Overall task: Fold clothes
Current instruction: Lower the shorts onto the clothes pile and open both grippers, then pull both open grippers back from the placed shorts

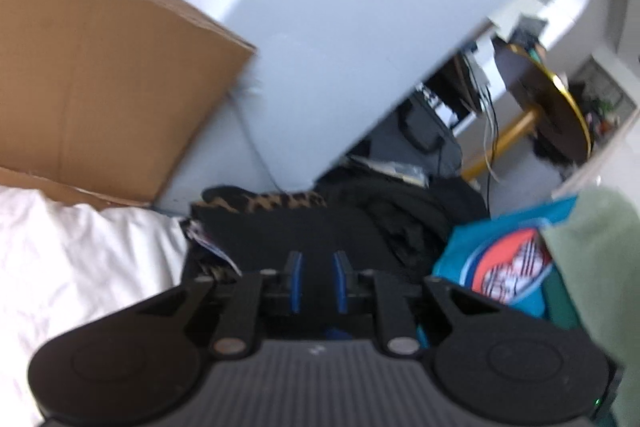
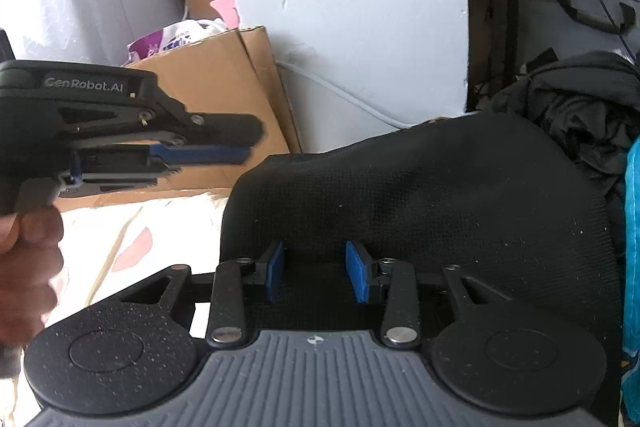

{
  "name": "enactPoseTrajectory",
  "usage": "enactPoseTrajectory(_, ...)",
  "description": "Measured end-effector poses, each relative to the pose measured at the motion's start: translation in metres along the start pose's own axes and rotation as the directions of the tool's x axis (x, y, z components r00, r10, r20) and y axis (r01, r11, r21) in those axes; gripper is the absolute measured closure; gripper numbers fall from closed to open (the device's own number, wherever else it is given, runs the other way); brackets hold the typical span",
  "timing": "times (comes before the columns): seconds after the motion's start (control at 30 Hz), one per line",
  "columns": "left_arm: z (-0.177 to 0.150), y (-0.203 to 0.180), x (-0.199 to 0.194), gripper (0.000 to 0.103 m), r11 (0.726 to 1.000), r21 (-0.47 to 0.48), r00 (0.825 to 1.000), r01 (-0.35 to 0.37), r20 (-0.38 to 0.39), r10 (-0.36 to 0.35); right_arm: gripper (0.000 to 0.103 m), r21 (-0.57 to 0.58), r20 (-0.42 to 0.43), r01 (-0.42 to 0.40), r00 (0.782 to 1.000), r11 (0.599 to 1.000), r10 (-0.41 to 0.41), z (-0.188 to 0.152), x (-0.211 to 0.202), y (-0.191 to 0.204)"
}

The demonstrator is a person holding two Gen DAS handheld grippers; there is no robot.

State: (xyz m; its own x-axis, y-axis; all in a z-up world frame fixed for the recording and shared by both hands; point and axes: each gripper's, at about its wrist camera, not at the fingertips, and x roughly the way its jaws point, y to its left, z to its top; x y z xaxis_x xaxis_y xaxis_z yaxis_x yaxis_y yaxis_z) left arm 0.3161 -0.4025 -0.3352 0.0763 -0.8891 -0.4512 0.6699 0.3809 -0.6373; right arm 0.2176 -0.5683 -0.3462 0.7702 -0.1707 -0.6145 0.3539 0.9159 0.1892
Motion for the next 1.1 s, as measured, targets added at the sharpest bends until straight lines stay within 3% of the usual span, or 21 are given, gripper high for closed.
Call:
enactPoseTrajectory(0.43, -0.025, -0.014, 0.015, 0.083, 0.986, 0.134, 0.992, -0.102, -0.054, 0.110, 0.066, 0.072, 0.049, 0.082, 0.995, 0.994, -0.085, -0.010, -0.040, -0.034)
enactPoseTrajectory(0.6, -0.030, 0.001, 0.023, 0.092, 0.983, 0.153, 0.992, -0.102, -0.056, 0.111, 0.066, 0.048, 0.034, 0.166, 0.985, 0.985, -0.168, -0.019, -0.047, -0.059)
enactPoseTrajectory(0.7, -0.033, 0.012, 0.024, 0.101, 0.984, 0.147, 0.993, -0.098, -0.045, 0.106, 0.066, 0.062, 0.009, 0.229, 0.973, 0.971, -0.230, -0.027, -0.048, -0.079)
enactPoseTrajectory(1.0, -0.032, 0.032, 0.019, 0.099, 0.973, 0.095, 0.972, -0.211, -0.081, 0.219, 0.066, 0.146, -0.117, 0.267, 0.961, 0.953, -0.251, -0.051, -0.050, -0.107)
enactPoseTrajectory(1.1, -0.040, 0.035, 0.005, 0.097, 0.974, 0.089, 0.974, -0.206, -0.077, 0.213, 0.065, 0.156, -0.135, 0.281, 0.956, 0.947, -0.261, -0.057, -0.053, -0.105)
